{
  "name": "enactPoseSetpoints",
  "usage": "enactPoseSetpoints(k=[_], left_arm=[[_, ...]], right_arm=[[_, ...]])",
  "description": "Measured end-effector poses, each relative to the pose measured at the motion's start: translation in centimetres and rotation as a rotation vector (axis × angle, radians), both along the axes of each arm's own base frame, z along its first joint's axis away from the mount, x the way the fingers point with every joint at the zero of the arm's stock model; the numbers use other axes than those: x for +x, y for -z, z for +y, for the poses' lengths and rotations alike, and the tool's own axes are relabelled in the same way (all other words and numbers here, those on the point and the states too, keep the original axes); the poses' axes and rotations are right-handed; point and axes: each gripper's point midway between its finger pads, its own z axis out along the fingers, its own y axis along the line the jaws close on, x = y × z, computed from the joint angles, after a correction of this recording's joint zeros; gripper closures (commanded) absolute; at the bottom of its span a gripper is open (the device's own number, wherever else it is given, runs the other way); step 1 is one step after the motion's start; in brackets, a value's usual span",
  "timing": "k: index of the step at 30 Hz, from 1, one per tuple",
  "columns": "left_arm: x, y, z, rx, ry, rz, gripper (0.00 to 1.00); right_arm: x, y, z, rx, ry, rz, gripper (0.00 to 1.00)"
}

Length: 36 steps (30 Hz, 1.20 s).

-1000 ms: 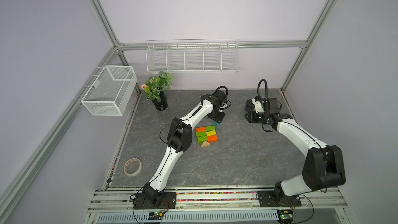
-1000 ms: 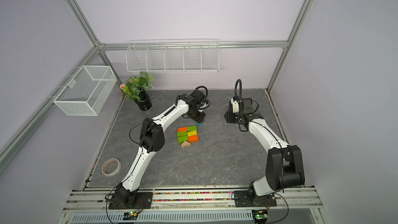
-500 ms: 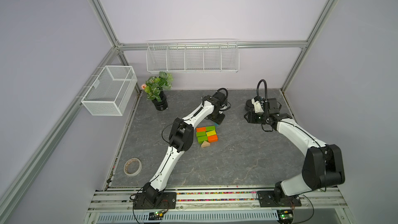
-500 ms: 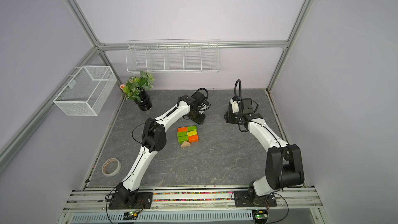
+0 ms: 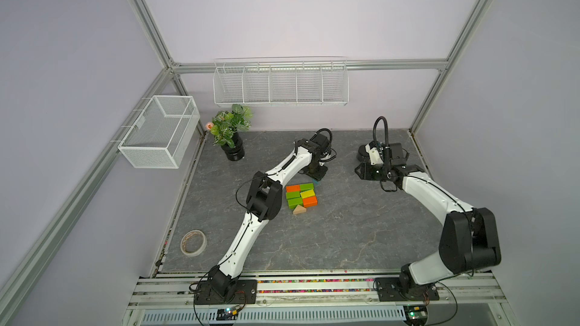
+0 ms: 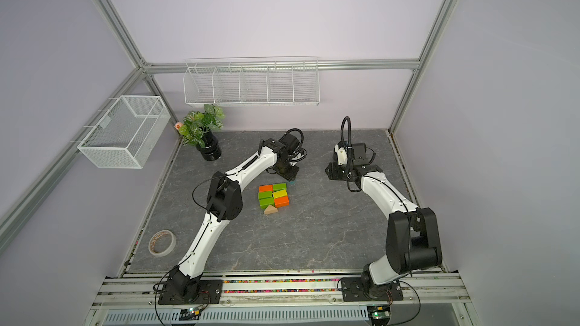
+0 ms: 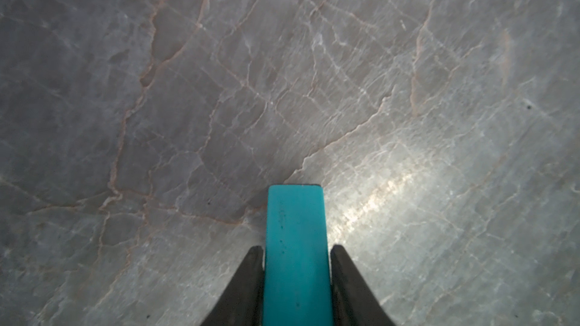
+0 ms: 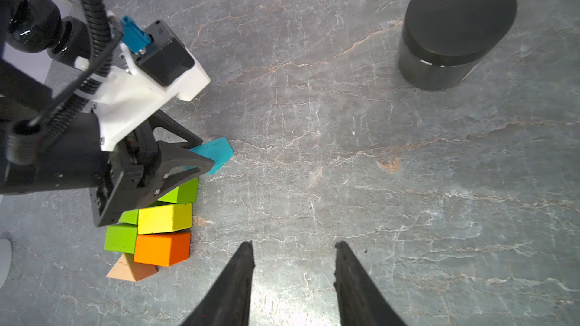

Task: Assemble a piece of candy with building blocks
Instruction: Pick up the building block from the center of the board.

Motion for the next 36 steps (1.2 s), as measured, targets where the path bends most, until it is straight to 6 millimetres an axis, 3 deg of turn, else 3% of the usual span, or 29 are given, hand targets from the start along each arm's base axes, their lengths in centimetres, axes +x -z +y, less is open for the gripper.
enactPoseSetpoints(k=[11, 15, 20, 26, 36], left_arm=[[0.2, -0.2, 0.1, -0.039, -0.003, 0.030, 0.87], [1.2, -0.3, 0.4, -0.163, -0.048, 0.085, 0.88], [3.0, -0.5, 2.2, -0.376, -0.138, 0.192, 0.93], [5.0, -0.7, 4.7, -0.535, -0.218, 0.257, 0.92], [4.3, -0.4, 6.1, -0.524, -0.227, 0.288, 0.86]], right_arm=[[0.0, 0.4, 0.1, 0.005, -0.002, 0.013, 0.54], [0.0, 0.5, 0.2, 0.009, -0.006, 0.016, 0.54], [-0.1, 0.6, 0.4, 0.016, -0.013, 0.023, 0.54], [-0.1, 0.6, 0.4, 0.019, -0.015, 0.024, 0.54], [-0.4, 1.9, 0.9, 0.016, -0.029, 0.065, 0.54]])
